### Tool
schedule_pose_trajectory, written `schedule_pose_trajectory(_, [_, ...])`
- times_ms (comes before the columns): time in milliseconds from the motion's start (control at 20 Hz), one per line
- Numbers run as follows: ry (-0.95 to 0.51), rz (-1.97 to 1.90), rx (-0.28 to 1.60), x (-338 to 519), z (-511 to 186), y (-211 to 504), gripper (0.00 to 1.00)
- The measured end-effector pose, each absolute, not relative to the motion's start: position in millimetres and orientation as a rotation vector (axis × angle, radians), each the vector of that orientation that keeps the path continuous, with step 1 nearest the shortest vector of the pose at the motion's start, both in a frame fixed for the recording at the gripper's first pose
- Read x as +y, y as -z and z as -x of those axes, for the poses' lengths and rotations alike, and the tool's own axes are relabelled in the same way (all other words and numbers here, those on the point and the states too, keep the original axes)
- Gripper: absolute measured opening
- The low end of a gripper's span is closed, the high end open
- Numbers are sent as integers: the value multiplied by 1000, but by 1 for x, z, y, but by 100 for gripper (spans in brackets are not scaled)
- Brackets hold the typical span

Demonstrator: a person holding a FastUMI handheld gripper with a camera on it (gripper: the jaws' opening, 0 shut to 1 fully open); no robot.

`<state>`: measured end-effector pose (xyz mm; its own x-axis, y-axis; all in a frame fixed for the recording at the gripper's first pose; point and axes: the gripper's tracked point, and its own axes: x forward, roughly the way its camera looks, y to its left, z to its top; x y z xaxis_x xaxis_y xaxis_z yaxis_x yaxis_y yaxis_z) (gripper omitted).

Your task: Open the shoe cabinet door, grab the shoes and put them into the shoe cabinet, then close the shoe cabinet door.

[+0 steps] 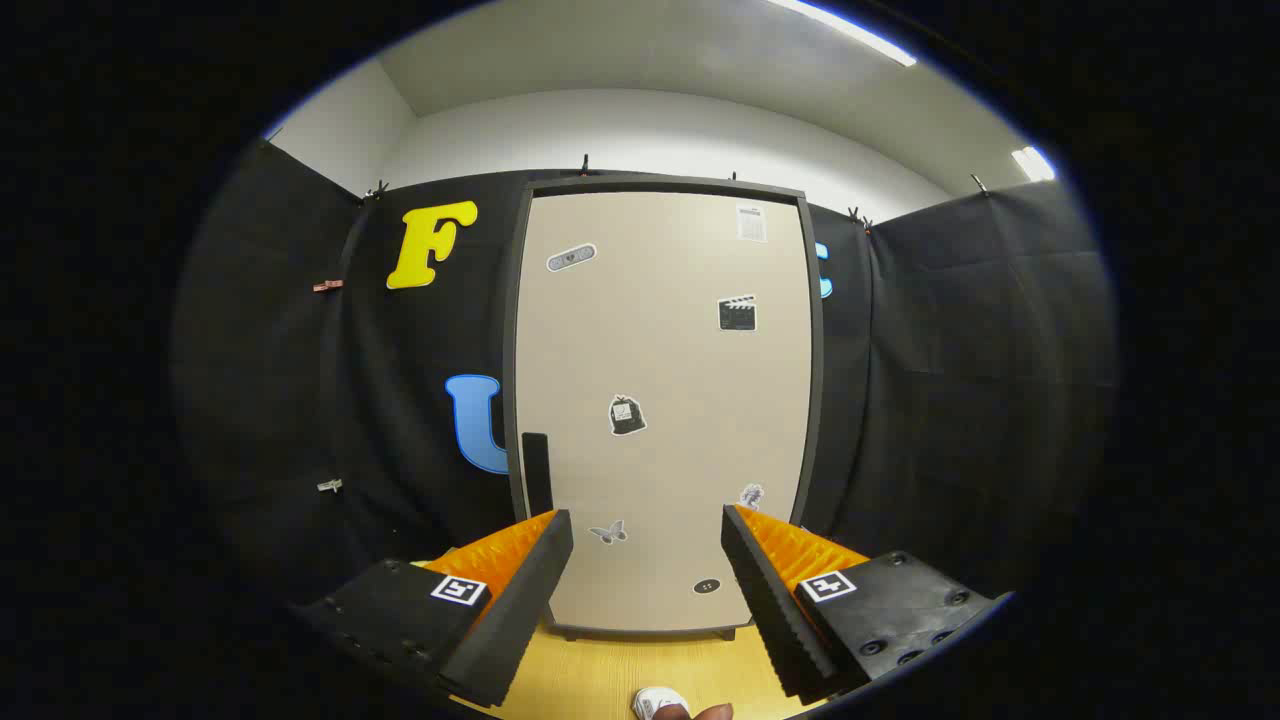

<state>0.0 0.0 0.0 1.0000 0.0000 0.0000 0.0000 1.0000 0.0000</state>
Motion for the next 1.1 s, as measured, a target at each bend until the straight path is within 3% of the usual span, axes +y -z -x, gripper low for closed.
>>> schedule_pose_trajectory(1100, [-58, -9, -13, 30, -8, -2, 98])
